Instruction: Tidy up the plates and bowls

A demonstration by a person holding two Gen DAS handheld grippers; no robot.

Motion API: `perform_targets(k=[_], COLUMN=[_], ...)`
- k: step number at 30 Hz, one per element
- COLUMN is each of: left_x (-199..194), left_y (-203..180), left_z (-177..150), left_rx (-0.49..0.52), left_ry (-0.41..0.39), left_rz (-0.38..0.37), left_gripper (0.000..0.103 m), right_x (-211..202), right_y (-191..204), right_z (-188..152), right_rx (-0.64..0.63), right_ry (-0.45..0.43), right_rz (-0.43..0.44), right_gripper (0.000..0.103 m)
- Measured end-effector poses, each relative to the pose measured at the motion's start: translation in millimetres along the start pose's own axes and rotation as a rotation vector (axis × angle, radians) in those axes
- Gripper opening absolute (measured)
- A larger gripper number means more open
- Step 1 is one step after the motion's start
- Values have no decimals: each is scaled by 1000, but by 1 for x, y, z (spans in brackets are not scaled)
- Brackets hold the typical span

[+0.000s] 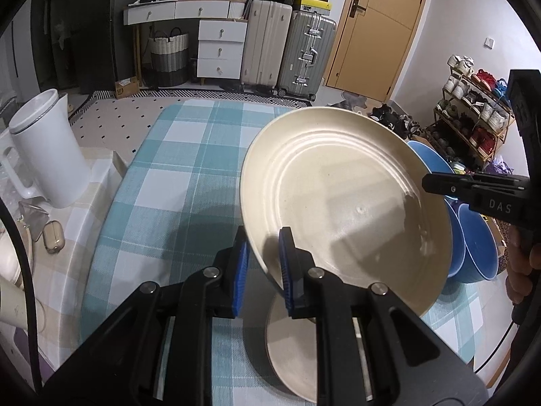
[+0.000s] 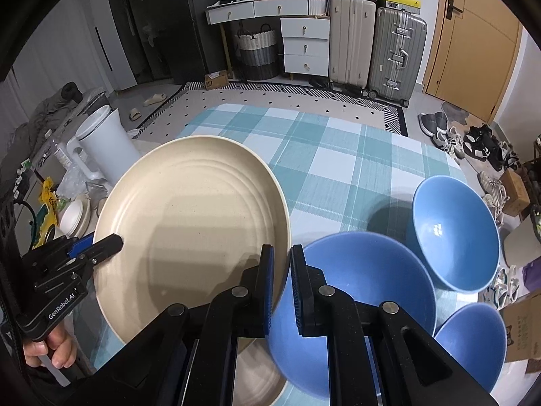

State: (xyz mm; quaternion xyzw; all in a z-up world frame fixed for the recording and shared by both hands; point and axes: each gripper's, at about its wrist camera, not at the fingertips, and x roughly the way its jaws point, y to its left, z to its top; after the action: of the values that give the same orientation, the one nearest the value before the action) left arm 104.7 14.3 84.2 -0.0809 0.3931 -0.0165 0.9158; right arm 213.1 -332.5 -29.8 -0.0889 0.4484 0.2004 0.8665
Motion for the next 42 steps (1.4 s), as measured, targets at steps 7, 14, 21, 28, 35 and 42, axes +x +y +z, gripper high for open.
perform_targets(k=[7,14,21,28,35,42], left_x=[-21,-35,-47,-54,-53,-43], left_y=[-4,-6,-9,-1,3,-3], left_z=[-15,-32,-53,-67,-82,-91], left_rx=[14,17,33,14,18,56], left_ry=[-14,-29,-37,-38,-21,3], left_rz=[-3,-13,-14,-33,-33,-27], left_gripper=[13,13,13,13,13,14], right_x=[-11,-23,-28,-26,-21,-18], right_y=[6,10,15,20,22,19], right_z=[-20,-38,-55,-72,-94,-110], right_rx=[8,8,14,14,37,61], right_ry=[-12,-34,-48,-47,-37,-35], right_rz=[-3,-1,2,9,35,25], right_gripper=[10,11,11,11,11,11])
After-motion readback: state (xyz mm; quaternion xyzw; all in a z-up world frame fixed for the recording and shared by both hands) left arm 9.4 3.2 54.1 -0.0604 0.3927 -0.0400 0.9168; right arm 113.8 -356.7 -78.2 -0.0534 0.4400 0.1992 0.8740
